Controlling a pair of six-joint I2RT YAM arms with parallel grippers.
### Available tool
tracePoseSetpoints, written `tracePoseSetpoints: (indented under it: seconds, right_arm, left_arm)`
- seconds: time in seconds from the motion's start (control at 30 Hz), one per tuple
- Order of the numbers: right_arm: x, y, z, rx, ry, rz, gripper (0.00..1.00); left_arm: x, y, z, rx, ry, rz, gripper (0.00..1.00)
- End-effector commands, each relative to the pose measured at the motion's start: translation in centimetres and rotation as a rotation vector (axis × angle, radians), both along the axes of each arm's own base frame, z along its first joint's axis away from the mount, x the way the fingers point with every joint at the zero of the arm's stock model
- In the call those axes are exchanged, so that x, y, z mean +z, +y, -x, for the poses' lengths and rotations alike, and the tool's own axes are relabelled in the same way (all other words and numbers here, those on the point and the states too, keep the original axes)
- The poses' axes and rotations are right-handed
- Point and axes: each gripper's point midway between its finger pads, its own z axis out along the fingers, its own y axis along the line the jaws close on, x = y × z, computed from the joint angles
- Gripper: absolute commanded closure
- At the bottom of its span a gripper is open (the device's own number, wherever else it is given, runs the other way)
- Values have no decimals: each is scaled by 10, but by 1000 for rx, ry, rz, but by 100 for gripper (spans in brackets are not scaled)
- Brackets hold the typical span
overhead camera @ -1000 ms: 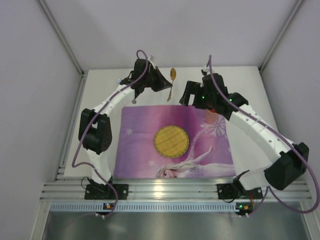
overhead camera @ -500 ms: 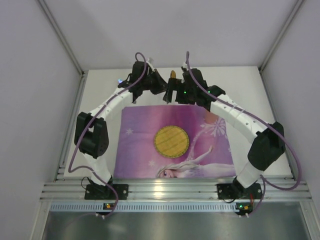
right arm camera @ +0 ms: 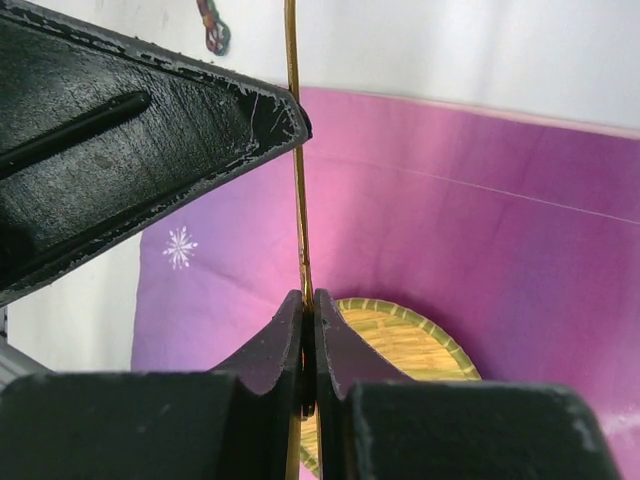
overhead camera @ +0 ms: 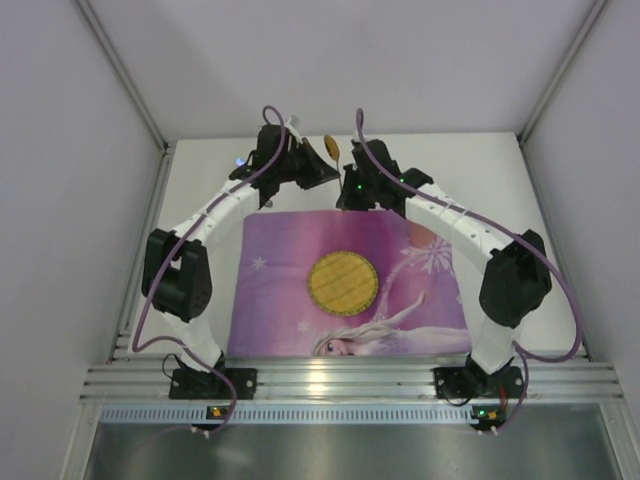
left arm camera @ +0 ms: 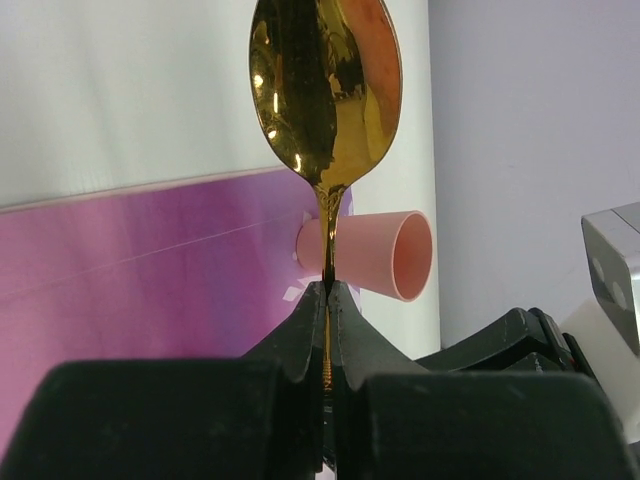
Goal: Set the dinner table for one person
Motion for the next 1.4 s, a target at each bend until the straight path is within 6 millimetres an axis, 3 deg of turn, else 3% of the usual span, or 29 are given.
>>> tracePoseSetpoints:
  seconds: [0.0,0.03,0.1,0.17,0.2,0.3,0.33,0.5,0.57,0.8,1.0,1.13,1.17,1.2,1.27,1.3,1.33,1.37]
  right_arm:
    - [37,-10,0,-11,-97,-18,100]
    - [37,-17,2,-19,-97,-15,100]
    - [31,-33,16,-33,-81,-8,100]
    - [24,-50,25,-57,-53,-5,100]
    - [15,-60,37,-66,-27,-4,100]
    - [-3,-82,65,-59,43,2,100]
    - [-7,-86,73,-51,56,8,100]
    - [-42,-117,122,-56,146,64,100]
    - [-50,-124,130,-74,164,71,100]
    - [-109,-148,161,-141,308,139,100]
    - [-142,-148,185,-142,417,124,100]
    - [-153,-141,197,-96,450,76,100]
    - [-156,-141,201,-91,461,74,94]
    - [-158,-143,204,-95,471,80,94]
    - [-157,-146,210,-98,474,80,77]
    - [-158,-148,213,-102,479,82,67]
    - [-156,-149,214,-97,477,83,45]
    - [-152,-151,217,-94,471,86,35]
  left_arm:
    - [46,-9,20,-104,-116,73,100]
    - [40,-8,23,-113,-95,59,99]
    - [31,-3,24,-118,-76,36,76]
    - [21,3,28,-135,-58,2,9]
    - [17,6,29,-148,-69,-23,2]
    - [-3,24,34,-125,-43,-102,2]
    - [-20,34,38,-113,-25,-143,2]
    - [-60,106,25,58,75,-208,2]
    - [-76,132,18,117,105,-252,2]
    - [-106,174,-2,171,192,-356,2]
    - [-119,205,-25,257,205,-431,2]
    - [-126,222,-52,312,188,-514,2]
    - [-121,228,-62,338,165,-538,2]
    - [-130,231,-62,343,181,-558,2]
    - [-136,236,-77,359,175,-583,2]
    - [-138,238,-82,365,168,-597,2]
    - [-146,244,-90,385,174,-624,3]
    - [-149,244,-95,386,175,-630,3]
